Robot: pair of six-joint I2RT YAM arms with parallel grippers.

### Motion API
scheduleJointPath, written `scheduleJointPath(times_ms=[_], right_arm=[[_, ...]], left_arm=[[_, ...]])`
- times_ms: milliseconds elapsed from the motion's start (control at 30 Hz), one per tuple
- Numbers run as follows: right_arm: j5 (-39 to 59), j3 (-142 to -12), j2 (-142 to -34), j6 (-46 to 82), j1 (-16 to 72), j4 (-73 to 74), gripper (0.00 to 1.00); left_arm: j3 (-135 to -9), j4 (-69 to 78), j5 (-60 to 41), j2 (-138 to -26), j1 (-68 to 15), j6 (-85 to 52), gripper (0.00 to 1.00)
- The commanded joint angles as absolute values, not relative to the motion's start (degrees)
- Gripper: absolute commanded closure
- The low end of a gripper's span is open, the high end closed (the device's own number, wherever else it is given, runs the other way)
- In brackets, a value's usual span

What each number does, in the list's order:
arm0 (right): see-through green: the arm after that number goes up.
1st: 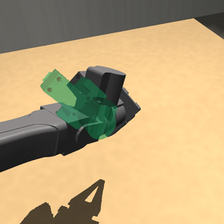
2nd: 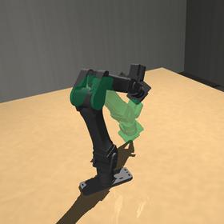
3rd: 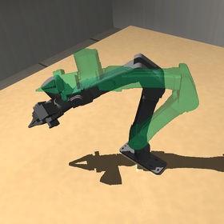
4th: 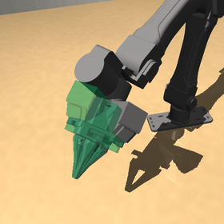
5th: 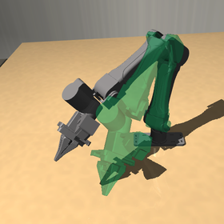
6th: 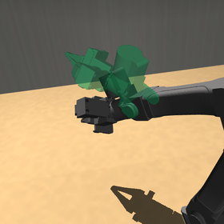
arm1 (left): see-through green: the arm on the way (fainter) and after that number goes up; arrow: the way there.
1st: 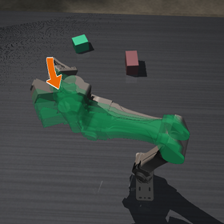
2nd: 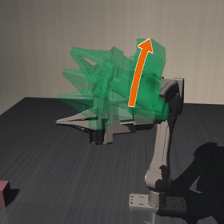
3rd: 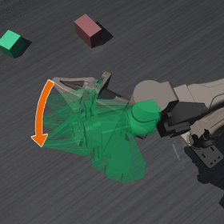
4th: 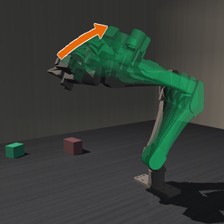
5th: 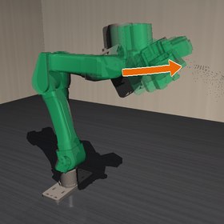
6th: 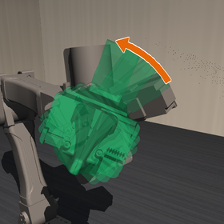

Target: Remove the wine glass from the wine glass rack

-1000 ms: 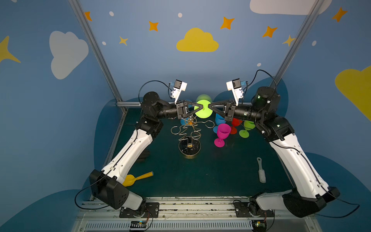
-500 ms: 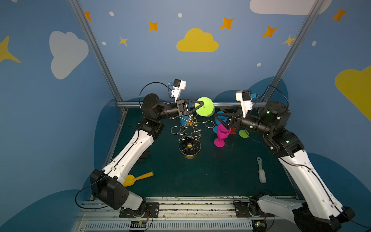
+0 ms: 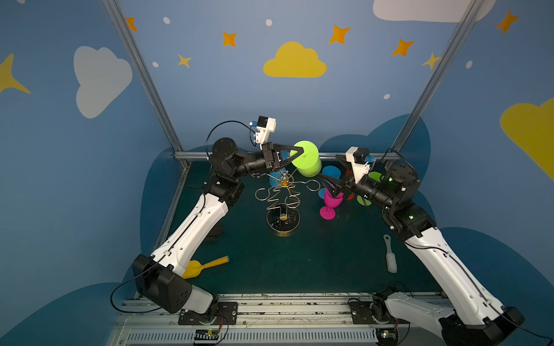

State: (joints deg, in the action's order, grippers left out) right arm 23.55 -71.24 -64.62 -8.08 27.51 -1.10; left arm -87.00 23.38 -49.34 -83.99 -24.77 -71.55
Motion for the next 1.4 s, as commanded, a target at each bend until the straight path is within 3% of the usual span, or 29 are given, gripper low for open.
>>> scheduleJointPath(times_ms=[0,700,967,1200,1267,1367], right_arm=[[27.84,-73.68,-67.52,-11.3,27.73,3.23,0.09],[29.39,-78.76,-77.48,-9.87,30.34,3.91,0.11],[27.42,-78.78,-77.29,-8.77,30.78,2.2,0.4],[26.54,-78.84,-76.13,-8.45,31.1,-0.06,0.51],[26.62,-78.85,-75.83,-8.37,31.03,-0.67,0.48],[26.55,-78.61,-75.49,-8.66,31.2,-0.9,0.18]], left_arm=[[-88.34,25.24,-48.93,-82.98,-24.7,-73.66,0.97],[-87.85,31.71,-49.75,-84.29,-24.7,-80.41,0.97],[-87.72,32.82,-50.02,-84.62,-24.7,-81.4,0.97],[-87.71,31.56,-50.18,-84.63,-24.4,-80.26,0.97],[-87.71,31.63,-50.27,-84.6,-24.43,-80.33,0.97],[-87.83,31.84,-50.57,-84.59,-24.43,-80.58,0.97]])
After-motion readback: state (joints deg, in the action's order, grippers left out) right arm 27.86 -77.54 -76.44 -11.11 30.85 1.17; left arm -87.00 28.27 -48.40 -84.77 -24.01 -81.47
